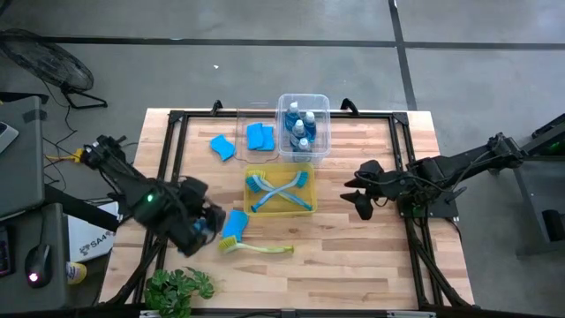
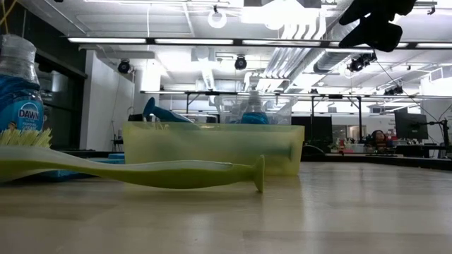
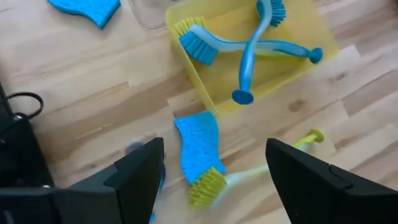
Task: Pick & Place Kitchen Sink Supplies
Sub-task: Put the blue dishwasher liquid into the white bin
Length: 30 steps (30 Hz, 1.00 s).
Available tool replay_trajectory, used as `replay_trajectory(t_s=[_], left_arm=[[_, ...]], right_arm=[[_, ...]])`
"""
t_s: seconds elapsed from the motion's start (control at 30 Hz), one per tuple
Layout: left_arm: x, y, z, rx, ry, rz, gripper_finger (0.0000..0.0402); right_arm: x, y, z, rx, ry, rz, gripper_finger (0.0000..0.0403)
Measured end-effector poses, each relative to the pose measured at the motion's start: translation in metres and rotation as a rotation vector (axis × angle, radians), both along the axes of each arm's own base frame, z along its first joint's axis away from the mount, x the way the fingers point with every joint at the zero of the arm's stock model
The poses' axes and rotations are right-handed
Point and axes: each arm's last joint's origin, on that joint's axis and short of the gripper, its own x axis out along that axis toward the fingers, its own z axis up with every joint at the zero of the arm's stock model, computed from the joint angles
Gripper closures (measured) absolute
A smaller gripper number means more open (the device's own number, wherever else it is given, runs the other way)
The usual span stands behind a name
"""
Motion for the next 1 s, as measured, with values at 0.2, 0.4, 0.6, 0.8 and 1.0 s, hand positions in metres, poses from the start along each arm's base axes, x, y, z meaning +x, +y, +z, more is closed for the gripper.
replay_trajectory(t_s=[0.2, 0.4, 0.6, 0.8, 1.0], left_arm=[[-0.005, -0.033, -0.014, -0.009, -0.002, -0.004, 0.0124], [-0.015, -0.066, -0.030, -0.032, 0.040, -0.022, 0.0137], [-0.041, -0.097, -0.042, -0.065, 0.033, -0.027, 0.0160], [-0.062, -0.130, -0.068, -0.043, 0.068, -0.019, 0.0165], [-0.056, -0.144, -0.111, 0.125, 0.119, -0.031, 0.0165]], right_arm=[[0.000, 0.000, 0.000, -0.001, 0.004, 0.002, 0.0187], [0.000, 0.000, 0.000, 0.034, -0.003, -0.034, 0.0187], [0.000, -0.001, 0.000, 0.083, -0.015, -0.090, 0.0187], [0.000, -0.001, 0.000, 0.090, -0.021, -0.116, 0.0187], [0.000, -0.002, 0.000, 0.076, -0.029, -0.140, 0.0187]])
